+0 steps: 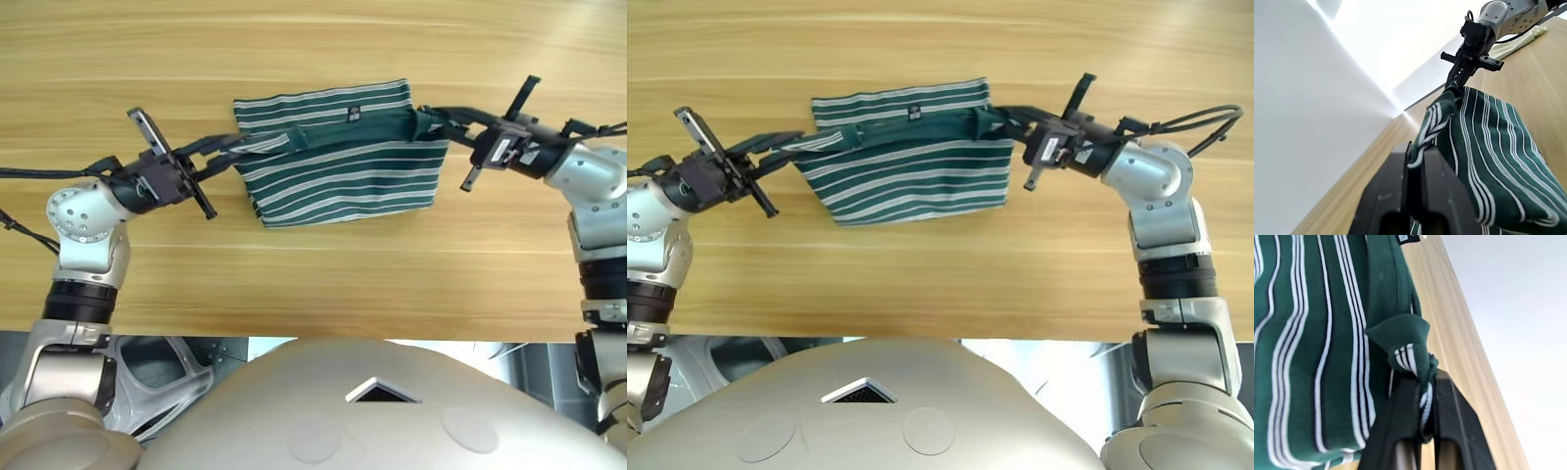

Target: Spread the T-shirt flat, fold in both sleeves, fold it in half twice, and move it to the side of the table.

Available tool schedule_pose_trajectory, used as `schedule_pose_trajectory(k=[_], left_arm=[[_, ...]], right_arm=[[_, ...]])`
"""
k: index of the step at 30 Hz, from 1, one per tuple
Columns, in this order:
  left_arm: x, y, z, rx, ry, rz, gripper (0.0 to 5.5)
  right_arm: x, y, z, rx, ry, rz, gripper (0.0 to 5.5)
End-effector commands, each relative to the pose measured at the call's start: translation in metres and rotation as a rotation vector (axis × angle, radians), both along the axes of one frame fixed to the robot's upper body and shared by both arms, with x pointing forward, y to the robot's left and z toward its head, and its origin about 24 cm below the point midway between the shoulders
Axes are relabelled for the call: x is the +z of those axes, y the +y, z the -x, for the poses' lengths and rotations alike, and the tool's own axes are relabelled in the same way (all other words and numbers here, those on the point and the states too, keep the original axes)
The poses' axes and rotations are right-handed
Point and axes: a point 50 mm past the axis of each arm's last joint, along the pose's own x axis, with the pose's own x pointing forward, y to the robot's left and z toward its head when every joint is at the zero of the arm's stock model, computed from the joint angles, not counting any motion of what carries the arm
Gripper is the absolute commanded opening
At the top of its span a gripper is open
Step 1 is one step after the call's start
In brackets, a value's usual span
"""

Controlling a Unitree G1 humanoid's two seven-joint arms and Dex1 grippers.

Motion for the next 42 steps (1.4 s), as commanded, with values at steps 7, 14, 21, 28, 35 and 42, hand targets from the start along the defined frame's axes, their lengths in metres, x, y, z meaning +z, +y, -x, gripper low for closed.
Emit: schedule_pose_trajectory(k=[7,14,21,28,35,42], left_arm=[[-0.020,-0.002,-0.040,0.171,-0.011,-0.086,0.06],[-0.045,-0.005,-0.065,0.268,0.054,-0.165,0.06],[-0.068,-0.003,-0.084,0.418,0.161,-0.242,0.06],[-0.091,-0.011,-0.089,0.540,0.207,-0.353,0.06],[-0.108,-0.019,-0.082,0.538,0.319,-0.342,0.06],[-0.100,-0.014,-0.091,0.619,0.398,-0.187,1.08]], right_arm=[[-0.005,0.015,-0.031,-0.068,-0.061,-0.007,0.07],[-0.023,0.026,-0.056,-0.125,-0.040,0.013,0.07],[-0.058,0.040,-0.069,-0.186,0.056,0.032,0.07],[-0.092,0.055,-0.069,-0.285,0.175,0.036,0.07],[-0.110,0.058,-0.062,-0.376,0.229,-0.004,0.07],[-0.101,0.050,-0.068,-0.461,0.291,-0.201,1.26]])
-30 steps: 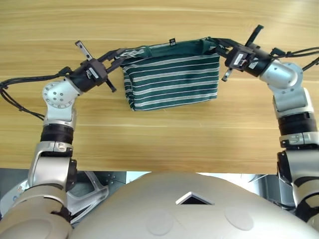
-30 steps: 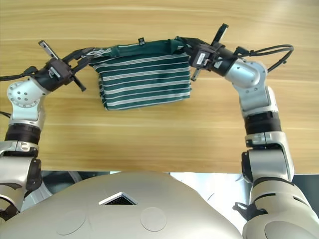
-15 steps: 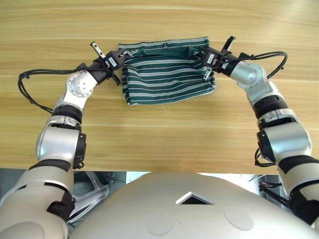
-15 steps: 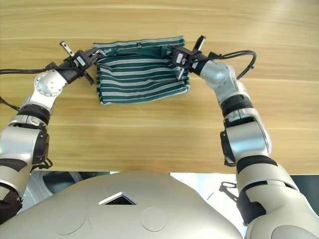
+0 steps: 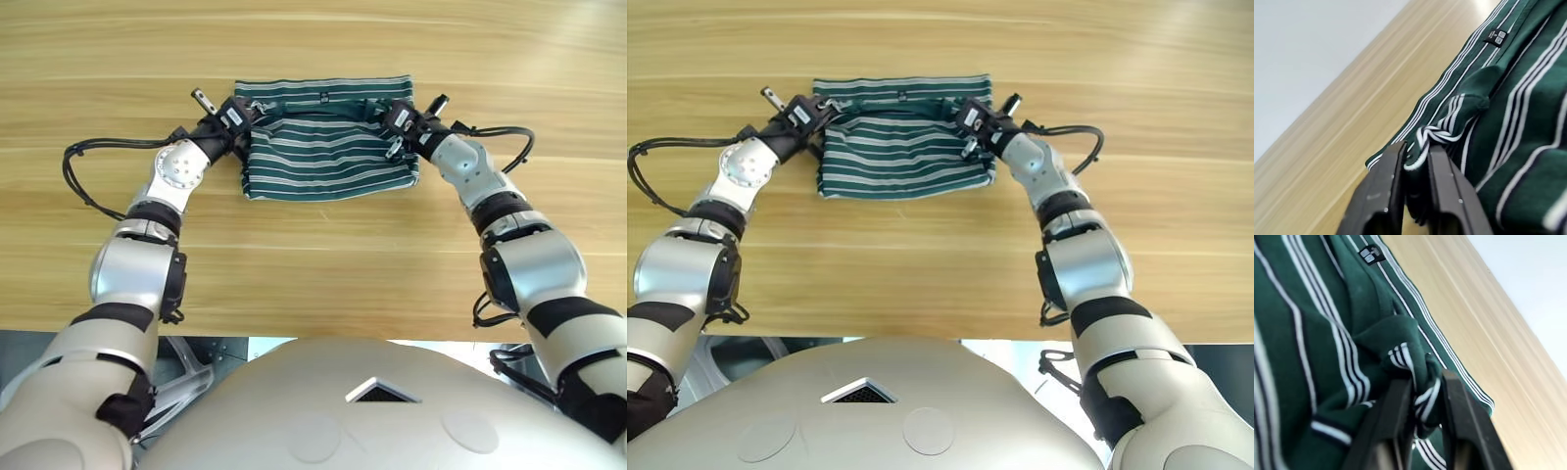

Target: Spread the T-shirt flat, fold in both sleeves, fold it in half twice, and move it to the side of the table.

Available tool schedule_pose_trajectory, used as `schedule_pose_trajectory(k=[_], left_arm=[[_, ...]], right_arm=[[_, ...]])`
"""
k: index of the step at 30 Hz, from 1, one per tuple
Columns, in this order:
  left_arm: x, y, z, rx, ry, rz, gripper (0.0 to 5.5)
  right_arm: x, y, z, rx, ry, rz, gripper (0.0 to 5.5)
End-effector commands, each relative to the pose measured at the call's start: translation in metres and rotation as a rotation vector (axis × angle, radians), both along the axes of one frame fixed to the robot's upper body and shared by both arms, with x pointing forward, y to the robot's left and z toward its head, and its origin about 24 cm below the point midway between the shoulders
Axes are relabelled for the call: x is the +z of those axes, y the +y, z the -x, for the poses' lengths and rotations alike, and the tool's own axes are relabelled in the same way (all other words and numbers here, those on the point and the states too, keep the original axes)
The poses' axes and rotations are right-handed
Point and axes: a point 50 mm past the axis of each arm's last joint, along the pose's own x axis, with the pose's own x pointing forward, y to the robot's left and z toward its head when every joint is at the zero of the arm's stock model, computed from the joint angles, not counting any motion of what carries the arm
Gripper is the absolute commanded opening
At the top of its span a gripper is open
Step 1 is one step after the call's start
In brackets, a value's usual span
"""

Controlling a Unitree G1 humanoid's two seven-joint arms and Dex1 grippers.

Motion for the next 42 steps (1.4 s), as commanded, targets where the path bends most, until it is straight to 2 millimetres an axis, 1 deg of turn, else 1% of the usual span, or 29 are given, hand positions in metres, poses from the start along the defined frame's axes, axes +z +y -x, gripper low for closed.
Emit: schedule_pose_trajectory(k=[1,6,7,8,9,10,12,13,15,17,19,23,25,29,30,32,34,36,38,40,42], left_arm=[[-0.002,0.006,-0.002,0.088,0.048,0.095,1.26],[0.017,0.025,-0.016,0.287,-0.009,0.245,2.02],[0.022,0.030,-0.019,0.347,-0.025,0.303,2.11],[0.027,0.034,-0.023,0.393,-0.033,0.373,2.34],[0.032,0.036,-0.026,0.423,-0.030,0.469,2.45],[0.036,0.036,-0.029,0.435,-0.017,0.563,2.63],[0.042,0.034,-0.033,0.426,-0.011,0.673,2.90],[0.044,0.034,-0.035,0.429,-0.015,0.727,3.07],[0.052,0.041,-0.037,0.444,-0.050,0.846,3.37],[0.059,0.048,-0.035,0.414,-0.096,0.961,3.44],[0.064,0.051,-0.031,0.347,-0.151,1.022,3.44],[0.066,0.046,-0.024,0.228,-0.228,1.017,3.44],[0.066,0.043,-0.019,0.163,-0.257,1.009,3.44],[0.062,0.039,-0.010,0.094,-0.296,0.972,3.44],[0.061,0.038,-0.008,0.084,-0.301,0.961,3.44],[0.060,0.037,-0.006,0.071,-0.306,0.949,3.44],[0.060,0.036,-0.004,0.058,-0.313,0.939,3.44],[0.060,0.034,-0.003,0.048,-0.318,0.934,3.44],[0.060,0.033,-0.003,0.044,-0.320,0.931,3.44],[0.060,0.031,-0.004,0.038,-0.320,0.927,3.44],[0.061,0.029,-0.005,0.031,-0.321,0.924,3.44]], right_arm=[[0.004,-0.006,-0.004,-0.076,0.044,-0.127,1.47],[0.012,-0.016,-0.011,-0.180,0.063,-0.273,2.31],[0.013,-0.018,-0.012,-0.209,0.070,-0.308,2.42],[0.013,-0.019,-0.013,-0.233,0.078,-0.342,2.69],[0.014,-0.021,-0.014,-0.262,0.085,-0.375,2.81],[0.014,-0.024,-0.016,-0.297,0.091,-0.408,3.01],[0.015,-0.027,-0.017,-0.343,0.096,-0.443,3.33],[0.016,-0.029,-0.018,-0.362,0.091,-0.446,3.51],[0.018,-0.036,-0.019,-0.391,0.056,-0.397,3.84],[0.018,-0.040,-0.019,-0.390,0.040,-0.338,4.14],[0.014,-0.041,-0.016,-0.364,0.034,-0.239,4.52],[0.001,-0.041,-0.007,-0.299,0.026,-0.045,5.18],[-0.006,-0.042,-0.002,-0.267,0.024,0.050,5.36],[-0.019,-0.047,0.009,-0.168,0.024,0.265,5.36],[-0.023,-0.047,0.013,-0.113,0.027,0.305,5.36],[-0.029,-0.048,0.025,0.005,0.054,0.344,5.36],[-0.032,-0.055,0.037,0.110,0.063,0.375,5.36],[-0.028,-0.060,0.046,0.190,0.050,0.368,5.36],[-0.021,-0.061,0.054,0.249,0.022,0.340,5.36],[-0.009,-0.063,0.068,0.329,-0.003,0.315,5.36],[0.008,-0.058,0.089,0.435,-0.014,0.258,5.36]])
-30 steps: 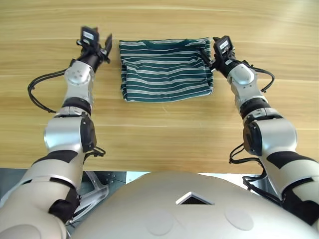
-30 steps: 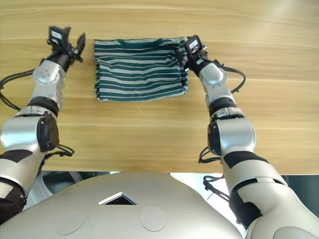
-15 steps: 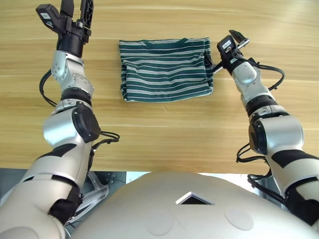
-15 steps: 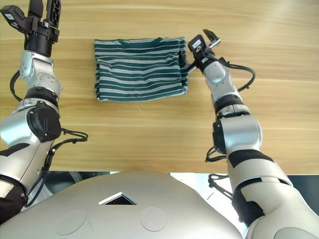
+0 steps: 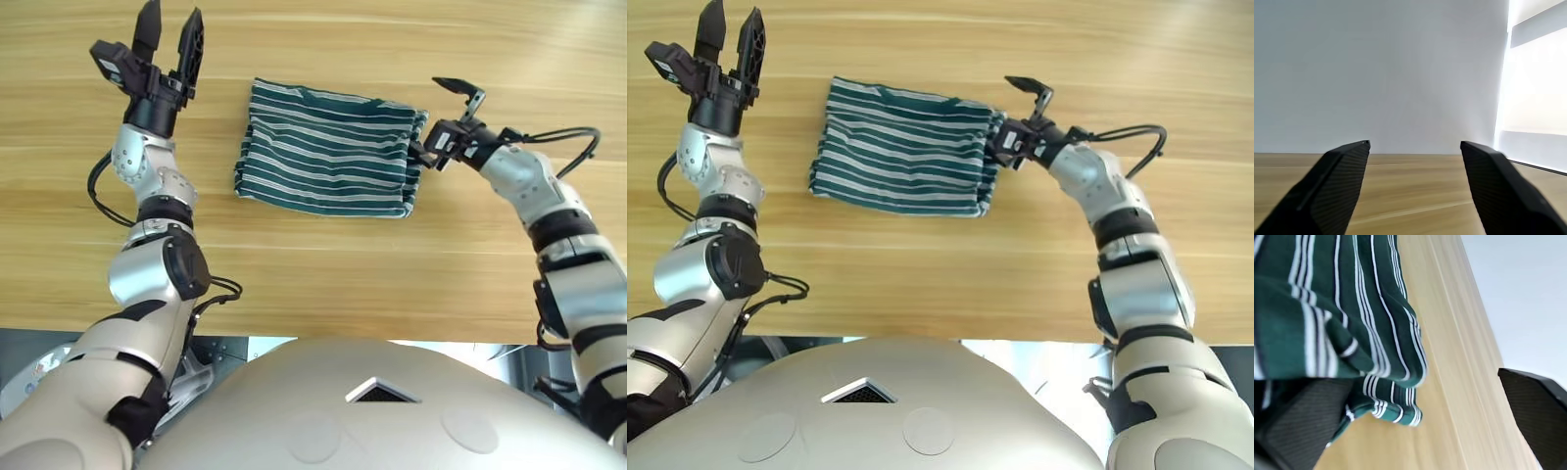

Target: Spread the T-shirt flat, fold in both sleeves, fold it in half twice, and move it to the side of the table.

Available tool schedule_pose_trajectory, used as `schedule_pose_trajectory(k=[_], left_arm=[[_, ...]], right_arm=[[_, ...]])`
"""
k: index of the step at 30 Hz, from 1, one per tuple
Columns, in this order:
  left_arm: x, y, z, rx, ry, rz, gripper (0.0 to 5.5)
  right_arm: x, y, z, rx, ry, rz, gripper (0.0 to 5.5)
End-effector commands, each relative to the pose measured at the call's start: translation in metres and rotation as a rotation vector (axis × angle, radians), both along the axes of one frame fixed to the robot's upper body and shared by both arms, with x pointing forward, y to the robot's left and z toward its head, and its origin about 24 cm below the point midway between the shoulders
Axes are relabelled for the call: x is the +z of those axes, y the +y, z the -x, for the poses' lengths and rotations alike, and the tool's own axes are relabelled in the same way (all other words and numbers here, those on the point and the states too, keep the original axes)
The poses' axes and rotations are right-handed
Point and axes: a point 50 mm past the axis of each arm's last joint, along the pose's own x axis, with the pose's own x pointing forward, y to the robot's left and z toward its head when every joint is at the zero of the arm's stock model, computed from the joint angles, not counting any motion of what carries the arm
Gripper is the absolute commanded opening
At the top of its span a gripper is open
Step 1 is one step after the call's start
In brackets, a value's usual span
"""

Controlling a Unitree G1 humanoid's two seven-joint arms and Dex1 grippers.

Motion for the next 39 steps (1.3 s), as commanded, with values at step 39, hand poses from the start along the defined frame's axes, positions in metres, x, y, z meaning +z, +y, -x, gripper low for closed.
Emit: schedule_pose_trajectory(k=[39], left_arm=[[0.000,-0.023,-0.002,-0.069,-0.030,-0.034,3.44]], right_arm=[[-0.028,0.117,0.018,0.450,0.301,0.029,5.36]])
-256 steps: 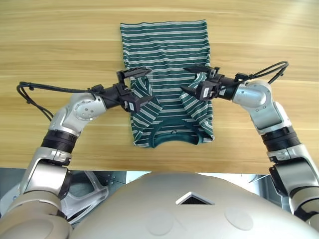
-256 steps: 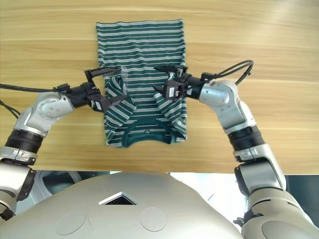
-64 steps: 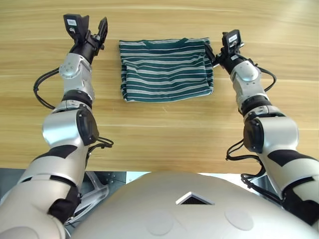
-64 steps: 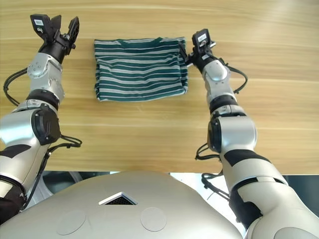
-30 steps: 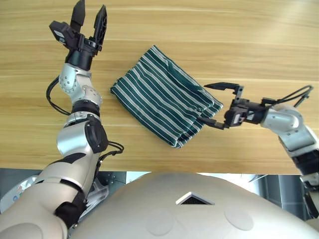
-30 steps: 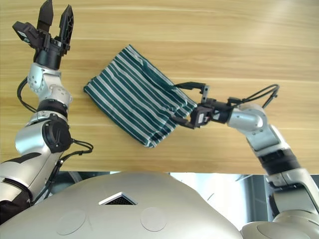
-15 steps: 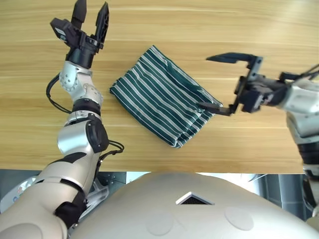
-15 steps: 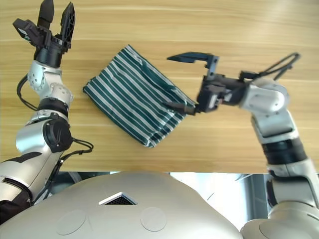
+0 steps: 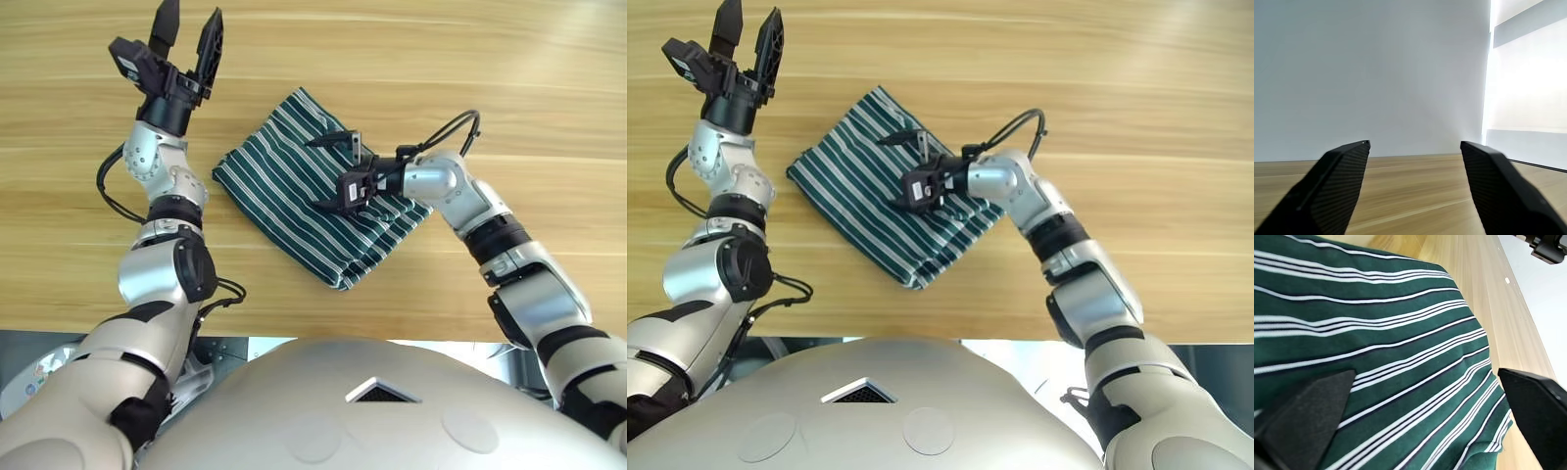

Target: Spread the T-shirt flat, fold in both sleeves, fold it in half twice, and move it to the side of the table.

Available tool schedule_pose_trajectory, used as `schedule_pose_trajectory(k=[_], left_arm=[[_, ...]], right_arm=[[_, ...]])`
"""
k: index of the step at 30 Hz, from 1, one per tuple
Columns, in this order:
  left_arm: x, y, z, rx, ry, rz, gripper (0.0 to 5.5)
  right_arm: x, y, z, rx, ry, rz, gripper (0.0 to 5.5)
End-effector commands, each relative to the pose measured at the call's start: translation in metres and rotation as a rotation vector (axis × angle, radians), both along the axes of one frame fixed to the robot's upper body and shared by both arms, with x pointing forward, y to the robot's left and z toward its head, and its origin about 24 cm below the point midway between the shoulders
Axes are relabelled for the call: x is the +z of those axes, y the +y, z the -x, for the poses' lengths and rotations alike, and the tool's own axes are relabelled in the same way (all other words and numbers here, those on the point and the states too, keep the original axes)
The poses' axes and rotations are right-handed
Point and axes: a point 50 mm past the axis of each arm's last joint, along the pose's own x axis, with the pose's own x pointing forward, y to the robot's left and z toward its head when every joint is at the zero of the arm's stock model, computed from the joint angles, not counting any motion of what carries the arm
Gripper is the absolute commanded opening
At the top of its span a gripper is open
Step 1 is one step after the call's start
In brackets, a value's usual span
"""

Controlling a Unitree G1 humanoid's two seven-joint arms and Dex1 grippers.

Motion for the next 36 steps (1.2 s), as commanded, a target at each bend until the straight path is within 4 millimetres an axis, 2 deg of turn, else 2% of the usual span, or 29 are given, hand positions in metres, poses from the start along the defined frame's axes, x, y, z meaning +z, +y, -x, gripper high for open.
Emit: schedule_pose_trajectory(k=[1,5,10,13,17,21,23,27,34,36], left_arm=[[-0.002,-0.005,0.001,-0.014,-0.001,-0.010,3.44],[-0.004,-0.005,0.003,-0.012,0.003,-0.002,3.44],[-0.006,-0.006,0.004,-0.012,0.003,-0.001,3.44],[-0.007,-0.007,0.005,-0.013,0.003,-0.001,3.44],[-0.008,-0.007,0.007,-0.012,0.001,-0.003,3.44],[-0.010,-0.006,0.009,-0.011,0.001,-0.009,3.44],[-0.010,-0.006,0.010,-0.009,0.000,-0.012,3.44],[-0.011,-0.005,0.012,-0.003,-0.006,-0.019,3.44],[-0.011,-0.010,0.012,-0.016,-0.012,-0.023,3.44],[-0.009,-0.009,0.013,-0.014,-0.033,-0.067,3.44]], right_arm=[[-0.032,-0.014,-0.007,-0.172,0.071,0.082,5.36],[-0.045,-0.025,-0.028,-0.505,0.024,0.042,5.36],[-0.062,-0.039,-0.031,-0.826,0.027,0.006,5.36],[-0.069,-0.032,-0.025,-0.912,0.028,-0.044,5.36],[-0.074,-0.009,-0.006,-0.950,0.087,-0.203,5.36],[-0.058,0.006,0.018,-0.915,0.154,-0.380,5.36],[-0.041,0.005,0.029,-0.916,0.159,-0.424,5.36],[-0.006,0.002,0.038,-0.938,0.156,-0.483,5.36],[0.004,-0.015,0.044,-0.912,0.143,-0.394,5.36],[0.016,-0.016,0.046,-0.854,0.112,-0.418,5.36]])
